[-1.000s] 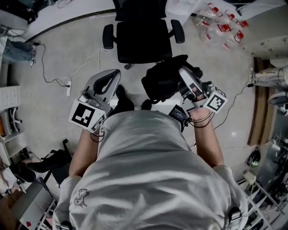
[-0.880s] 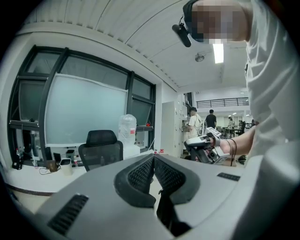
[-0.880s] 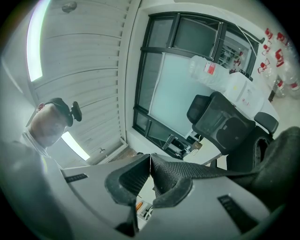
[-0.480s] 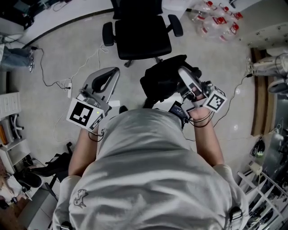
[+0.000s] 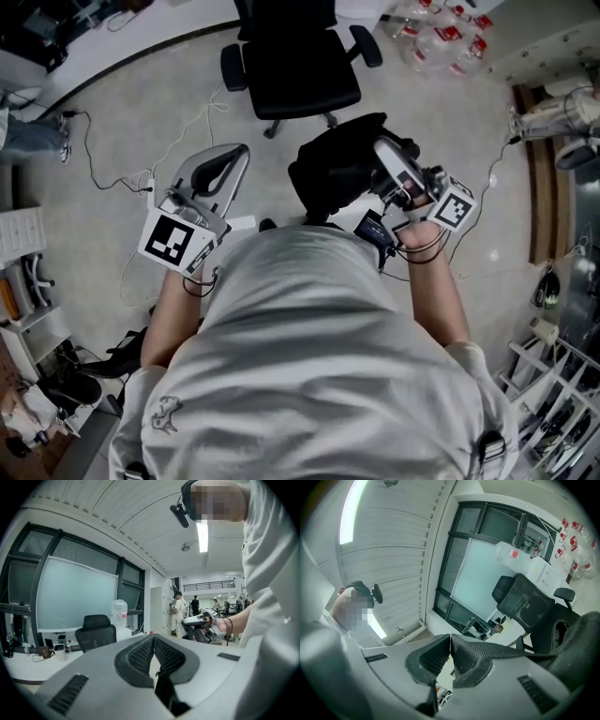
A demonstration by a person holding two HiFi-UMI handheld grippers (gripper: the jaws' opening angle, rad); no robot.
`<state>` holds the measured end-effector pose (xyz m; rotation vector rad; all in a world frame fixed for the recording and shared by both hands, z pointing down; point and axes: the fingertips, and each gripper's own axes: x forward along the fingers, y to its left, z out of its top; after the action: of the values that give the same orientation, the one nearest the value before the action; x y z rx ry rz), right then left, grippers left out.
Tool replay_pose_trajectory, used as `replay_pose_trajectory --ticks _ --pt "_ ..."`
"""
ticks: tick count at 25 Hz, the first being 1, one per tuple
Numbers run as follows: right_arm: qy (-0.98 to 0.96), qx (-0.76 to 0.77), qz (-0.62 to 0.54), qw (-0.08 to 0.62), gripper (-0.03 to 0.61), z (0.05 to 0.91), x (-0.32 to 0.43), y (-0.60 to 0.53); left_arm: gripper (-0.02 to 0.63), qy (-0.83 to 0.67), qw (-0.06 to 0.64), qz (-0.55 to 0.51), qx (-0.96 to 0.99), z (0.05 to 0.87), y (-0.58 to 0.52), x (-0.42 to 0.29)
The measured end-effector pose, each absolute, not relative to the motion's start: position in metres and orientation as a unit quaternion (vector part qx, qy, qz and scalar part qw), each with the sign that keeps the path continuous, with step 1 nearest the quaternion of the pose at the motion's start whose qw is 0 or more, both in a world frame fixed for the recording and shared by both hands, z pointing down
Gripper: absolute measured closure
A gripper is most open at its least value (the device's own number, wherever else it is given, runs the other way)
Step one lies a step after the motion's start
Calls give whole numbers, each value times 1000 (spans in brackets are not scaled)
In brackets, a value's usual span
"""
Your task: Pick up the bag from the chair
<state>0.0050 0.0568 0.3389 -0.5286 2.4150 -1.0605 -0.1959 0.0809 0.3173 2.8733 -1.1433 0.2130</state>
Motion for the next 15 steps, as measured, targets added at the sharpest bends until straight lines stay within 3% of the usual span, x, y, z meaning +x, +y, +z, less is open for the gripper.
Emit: replay_pose_trajectory --ticks 15 --pt "873 -210 -374 233 545 327 -49 139 601 -307 23 63 949 327 161 -224"
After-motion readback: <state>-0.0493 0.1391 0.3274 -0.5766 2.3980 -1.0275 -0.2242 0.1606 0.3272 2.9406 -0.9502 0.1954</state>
